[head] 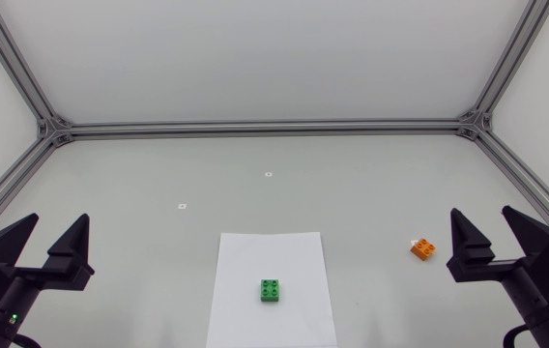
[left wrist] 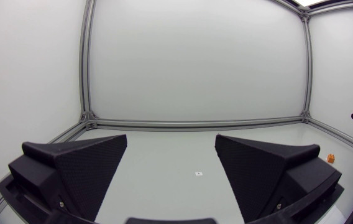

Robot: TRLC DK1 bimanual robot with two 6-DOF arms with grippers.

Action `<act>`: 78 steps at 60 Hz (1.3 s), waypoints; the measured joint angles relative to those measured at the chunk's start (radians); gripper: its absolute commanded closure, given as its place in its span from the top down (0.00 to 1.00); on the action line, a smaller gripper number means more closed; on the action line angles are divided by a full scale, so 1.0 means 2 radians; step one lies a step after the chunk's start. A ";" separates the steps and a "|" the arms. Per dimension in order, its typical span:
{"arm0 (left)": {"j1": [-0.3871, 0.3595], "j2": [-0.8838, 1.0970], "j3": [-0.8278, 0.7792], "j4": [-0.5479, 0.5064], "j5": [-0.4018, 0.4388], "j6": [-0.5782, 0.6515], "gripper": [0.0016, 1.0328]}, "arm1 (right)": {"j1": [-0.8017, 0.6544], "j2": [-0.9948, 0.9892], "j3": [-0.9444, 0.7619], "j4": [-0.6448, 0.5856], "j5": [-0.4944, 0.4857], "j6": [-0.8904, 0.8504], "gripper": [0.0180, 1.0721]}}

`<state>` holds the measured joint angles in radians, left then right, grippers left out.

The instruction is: Pick up the orange 2x2 brick with the right arm and stack it on top of the green 2x2 brick in the center

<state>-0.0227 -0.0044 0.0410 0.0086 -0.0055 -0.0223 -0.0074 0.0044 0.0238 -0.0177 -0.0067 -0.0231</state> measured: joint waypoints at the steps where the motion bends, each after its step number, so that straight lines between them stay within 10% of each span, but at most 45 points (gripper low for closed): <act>1: 0.000 0.000 0.000 0.000 0.000 0.000 0.96 | 0.000 0.000 0.000 0.000 0.000 0.000 0.95; 45: 0.000 0.000 0.000 0.000 0.000 0.000 0.96 | -0.007 0.006 0.028 0.041 0.006 -0.003 0.95; 78: 0.000 0.000 0.000 0.000 0.000 0.000 0.96 | -0.021 0.319 0.262 -0.016 0.019 -0.017 0.95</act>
<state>-0.0223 -0.0044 0.0410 0.0090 -0.0059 -0.0223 -0.0494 0.6422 0.5484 -0.0502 0.0315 -0.0563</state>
